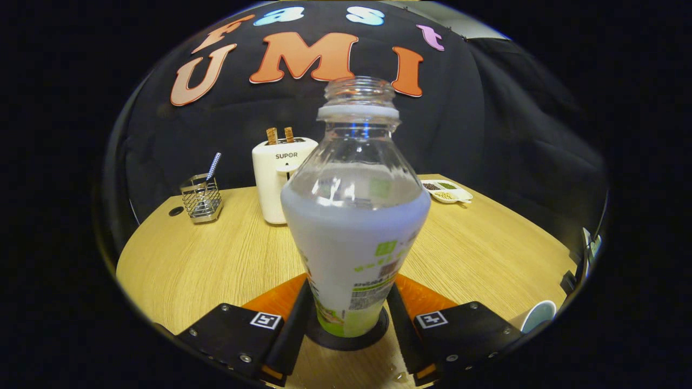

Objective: Take the bottle from table, then pour the juice into the cup, finally place the bottle on the coaster

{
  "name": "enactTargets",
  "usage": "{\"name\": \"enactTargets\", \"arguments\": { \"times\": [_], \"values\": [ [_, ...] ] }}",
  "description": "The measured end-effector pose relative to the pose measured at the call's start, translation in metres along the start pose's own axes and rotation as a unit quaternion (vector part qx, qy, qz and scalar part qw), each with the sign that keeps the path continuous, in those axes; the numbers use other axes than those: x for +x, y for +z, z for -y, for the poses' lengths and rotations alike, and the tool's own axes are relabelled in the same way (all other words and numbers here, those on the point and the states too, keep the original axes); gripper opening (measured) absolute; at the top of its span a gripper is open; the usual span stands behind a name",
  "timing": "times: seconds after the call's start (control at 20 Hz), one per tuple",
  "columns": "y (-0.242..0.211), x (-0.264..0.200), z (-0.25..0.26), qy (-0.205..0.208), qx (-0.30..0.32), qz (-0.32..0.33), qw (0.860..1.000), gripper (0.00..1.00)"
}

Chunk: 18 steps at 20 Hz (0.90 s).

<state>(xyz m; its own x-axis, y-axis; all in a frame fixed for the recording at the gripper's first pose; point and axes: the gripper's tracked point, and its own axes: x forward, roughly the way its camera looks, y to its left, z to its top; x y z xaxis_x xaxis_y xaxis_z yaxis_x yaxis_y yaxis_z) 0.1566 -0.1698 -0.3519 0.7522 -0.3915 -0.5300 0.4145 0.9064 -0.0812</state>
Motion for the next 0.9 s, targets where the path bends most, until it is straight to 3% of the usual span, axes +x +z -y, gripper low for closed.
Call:
{"name": "enactTargets", "arguments": {
  "times": [0.2,0.4,0.65,0.9],
  "values": [
    [-0.003,-0.014,0.0,0.003,0.008,0.003,1.0,0.97],
    [0.004,-0.045,0.005,0.004,0.017,0.017,1.0,0.98],
    [0.036,-0.111,-0.021,0.082,0.072,0.054,0.993,0.97],
    [0.079,-0.191,-0.024,0.106,0.046,0.108,0.987,0.97]
  ]
}}
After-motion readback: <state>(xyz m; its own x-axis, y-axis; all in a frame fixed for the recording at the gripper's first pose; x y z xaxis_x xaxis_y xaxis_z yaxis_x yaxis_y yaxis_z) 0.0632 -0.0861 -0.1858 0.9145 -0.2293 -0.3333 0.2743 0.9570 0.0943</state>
